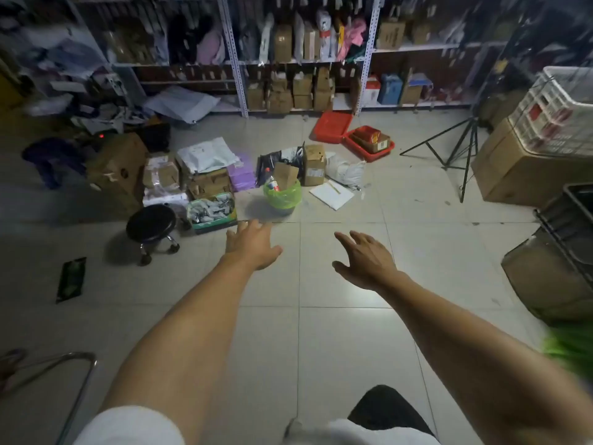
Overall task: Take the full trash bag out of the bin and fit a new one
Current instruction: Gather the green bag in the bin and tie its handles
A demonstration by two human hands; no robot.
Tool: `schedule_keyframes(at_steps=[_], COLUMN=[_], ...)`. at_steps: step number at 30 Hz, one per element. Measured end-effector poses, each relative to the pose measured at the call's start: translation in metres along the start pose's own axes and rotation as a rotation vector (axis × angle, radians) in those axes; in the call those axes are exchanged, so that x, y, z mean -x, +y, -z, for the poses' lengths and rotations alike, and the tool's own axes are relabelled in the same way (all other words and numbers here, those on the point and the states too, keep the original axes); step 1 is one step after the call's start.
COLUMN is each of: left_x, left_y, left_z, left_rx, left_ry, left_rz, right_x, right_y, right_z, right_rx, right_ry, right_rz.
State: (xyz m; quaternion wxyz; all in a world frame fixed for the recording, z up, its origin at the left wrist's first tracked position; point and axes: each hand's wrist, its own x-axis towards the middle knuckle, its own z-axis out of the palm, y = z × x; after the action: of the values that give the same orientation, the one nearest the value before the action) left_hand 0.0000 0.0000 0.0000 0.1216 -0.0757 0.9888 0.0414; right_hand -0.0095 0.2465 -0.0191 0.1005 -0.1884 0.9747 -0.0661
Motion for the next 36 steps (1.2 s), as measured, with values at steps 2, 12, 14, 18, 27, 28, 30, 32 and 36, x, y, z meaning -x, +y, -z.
schedule_keyframes(at_steps=[2,12,14,18,27,28,30,32,36], left_x=[-0.012,-0.144,-0.176,-0.237,-0.363,-0.379,-0.415,-0.455,-0.528], left_y=[-0.003,0.001,0.003,0.006,-0.025,-0.031,-0.044,-0.059,-0.095], left_z=[0.002,-0.001,0.004,0.023,0.048,0.048,0.047,0.046,0.051], left_rx=[-0.021,-0.057,-0.057,-0.036,0.007,-0.005,-0.022,-0.031,-0.031], left_ry=[-0.003,-0.13,-0.154,-0.184,-0.222,-0.224,-0.231,-0.238,-0.265], left_rz=[-0.006,-0.009,0.001,0.034,0.038,0.031,0.012,-0.012,-0.07], right_x=[-0.014,-0.154,-0.192,-0.263,-0.399,-0.415,-0.448,-0.481,-0.541], right_y=[-0.001,0.033,0.043,0.059,0.065,0.064,0.061,0.055,0.036], right_z=[0.0,-0.01,-0.006,0.008,0.016,0.015,0.012,0.008,0.003], right_rx=[-0.008,-0.059,-0.066,-0.079,-0.048,-0.048,-0.047,-0.041,-0.041], right_ry=[-0.015,-0.09,-0.094,-0.144,-0.227,-0.232,-0.236,-0.237,-0.286], right_rz=[-0.01,-0.011,0.007,0.035,0.056,0.046,0.027,-0.002,-0.063])
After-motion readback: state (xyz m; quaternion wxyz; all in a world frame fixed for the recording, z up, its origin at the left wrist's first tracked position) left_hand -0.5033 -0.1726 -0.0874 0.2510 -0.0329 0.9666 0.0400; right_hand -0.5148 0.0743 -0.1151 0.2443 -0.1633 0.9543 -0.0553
